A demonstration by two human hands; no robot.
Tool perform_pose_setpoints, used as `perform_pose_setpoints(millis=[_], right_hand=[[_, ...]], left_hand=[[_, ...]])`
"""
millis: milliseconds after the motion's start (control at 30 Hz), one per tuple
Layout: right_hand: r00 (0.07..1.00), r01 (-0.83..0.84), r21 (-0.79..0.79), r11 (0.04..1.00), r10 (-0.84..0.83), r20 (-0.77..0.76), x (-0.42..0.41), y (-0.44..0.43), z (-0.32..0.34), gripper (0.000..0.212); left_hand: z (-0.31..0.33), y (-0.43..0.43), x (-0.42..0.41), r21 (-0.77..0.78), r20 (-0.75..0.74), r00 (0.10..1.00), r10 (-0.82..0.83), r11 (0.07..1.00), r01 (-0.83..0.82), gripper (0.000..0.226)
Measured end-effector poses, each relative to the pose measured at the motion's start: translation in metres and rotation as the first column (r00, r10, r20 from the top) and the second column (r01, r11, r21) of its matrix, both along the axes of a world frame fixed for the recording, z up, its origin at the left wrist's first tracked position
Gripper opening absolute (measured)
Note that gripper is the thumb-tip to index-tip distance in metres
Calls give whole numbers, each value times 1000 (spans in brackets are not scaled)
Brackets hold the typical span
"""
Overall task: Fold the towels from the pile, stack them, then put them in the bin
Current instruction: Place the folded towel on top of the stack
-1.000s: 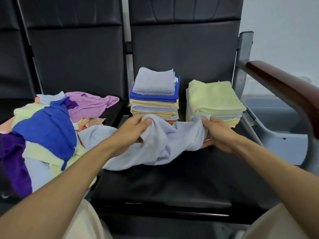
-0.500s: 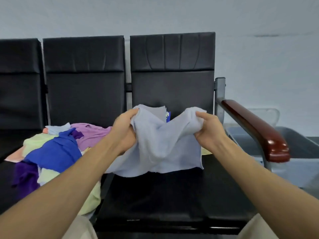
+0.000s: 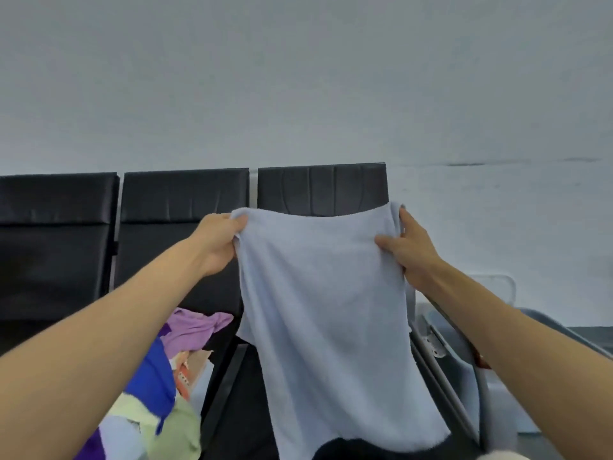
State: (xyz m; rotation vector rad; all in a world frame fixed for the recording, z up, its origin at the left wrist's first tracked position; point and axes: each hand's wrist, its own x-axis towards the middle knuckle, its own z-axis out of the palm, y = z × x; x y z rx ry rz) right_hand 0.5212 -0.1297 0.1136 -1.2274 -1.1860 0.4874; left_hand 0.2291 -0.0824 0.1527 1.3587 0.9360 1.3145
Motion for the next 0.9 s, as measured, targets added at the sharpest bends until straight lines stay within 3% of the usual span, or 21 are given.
perform_pose_setpoints(millis=[67,167,267,367,433,533,633,700,800,900], right_hand=[[994,71,-6,997,-70,83,5,-6,4,72],[928,205,-29,978,-185,324,11,-13,11,62],[844,284,1,959,-250,475,8,-22,19,20],[812,309,32,951,-281,512,1,-28,25,17],[826,338,11,941,-302,475,-1,-29,28,14],[894,343,-89,935,-296,337,3,-25,32,34],[966,259,-215,942,-254,48,14,-19,37,42],[963,188,-269,945,-231,-139,22,-18,39,47],[943,134,-275,952,-208,-259,27,-21,39,43],[949,141,-274,951,-208,-236,28,-25,39,25]], left_hand=[[0,-3,-8,32,-173,984,42,999,-37,23],[0,-6,-18,134,-471,870,144,987,-91,21],[2,-9,-24,191,-542,815,204,975,-116,18],[1,-9,-26,202,-484,838,251,964,-172,16],[0,-6,-26,181,-406,867,288,956,-233,24],[-1,-2,-25,84,-246,913,325,946,-314,23],[1,-6,-25,-47,-126,946,297,951,-305,20],[4,-10,-29,-103,-75,976,206,971,-214,24],[5,-9,-36,-53,-218,969,119,990,-134,29],[5,-12,-39,88,-493,848,194,981,-174,24]])
